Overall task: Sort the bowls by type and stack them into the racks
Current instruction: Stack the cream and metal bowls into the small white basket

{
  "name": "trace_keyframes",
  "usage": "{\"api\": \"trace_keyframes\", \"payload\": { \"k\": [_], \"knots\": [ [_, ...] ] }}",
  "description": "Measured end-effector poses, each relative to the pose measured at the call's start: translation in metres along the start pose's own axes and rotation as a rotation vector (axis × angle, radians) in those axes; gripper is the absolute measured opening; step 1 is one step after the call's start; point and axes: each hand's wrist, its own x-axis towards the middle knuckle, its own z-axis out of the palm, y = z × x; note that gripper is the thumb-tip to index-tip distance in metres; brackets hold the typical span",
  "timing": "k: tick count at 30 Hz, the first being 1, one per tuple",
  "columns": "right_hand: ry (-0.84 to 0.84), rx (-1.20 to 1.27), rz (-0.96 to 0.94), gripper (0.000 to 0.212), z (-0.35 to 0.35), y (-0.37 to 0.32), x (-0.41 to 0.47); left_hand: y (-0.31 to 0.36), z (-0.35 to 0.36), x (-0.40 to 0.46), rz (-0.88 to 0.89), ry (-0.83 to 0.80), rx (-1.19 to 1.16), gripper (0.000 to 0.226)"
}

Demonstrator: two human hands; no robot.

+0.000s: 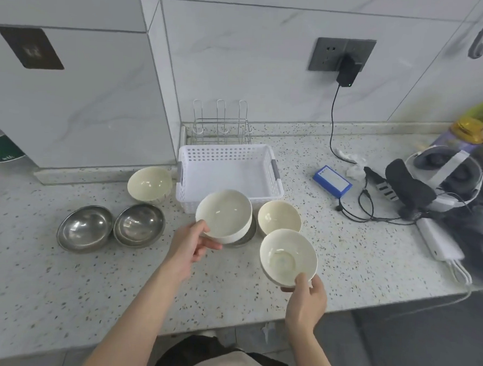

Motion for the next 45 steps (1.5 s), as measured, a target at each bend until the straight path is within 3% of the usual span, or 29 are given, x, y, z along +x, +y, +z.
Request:
{"api": "trace_keyframes", "payload": {
  "k": [5, 9, 20, 26, 29, 32, 45],
  "knots": [
    [-0.086, 0.106, -0.101, 0.019, 0.021, -0.033, 0.002, 0.026, -0.008, 0.012, 0.053, 0.034, -0.037, 0.022],
    [-0.168, 0.114, -0.182, 0.027, 0.051, -0.068, 0.014, 0.046, -0.028, 0.022, 0.110, 0.103, -0.059, 0.020],
    [-0.455, -0.217, -0.287, 0.023, 0.177, -0.124, 0.058, 0.076, -0.092, 0.054, 0.136, 0.236, -0.138, 0.017],
    [-0.495, -0.406, -0.177, 0.058, 0.237, -0.121, 0.074, 0.082, -0.103, 0.071, 0.135, 0.219, -0.073, 0.017],
    [-0.521, -0.479, -0.152, 0.054, 0.257, -0.119, 0.082, 0.083, -0.102, 0.081, 0.134, 0.218, 0.009, 0.014],
    [-0.557, -0.402, -0.060, 0.047, 0.271, -0.118, 0.091, 0.083, -0.101, 0.090, 0.115, 0.219, 0.044, 0.013],
    [-0.596, -0.345, 0.025, 0.037, 0.288, -0.101, 0.100, 0.078, -0.086, 0.117, 0.110, 0.129, -0.055, 0.017]
  ]
}}
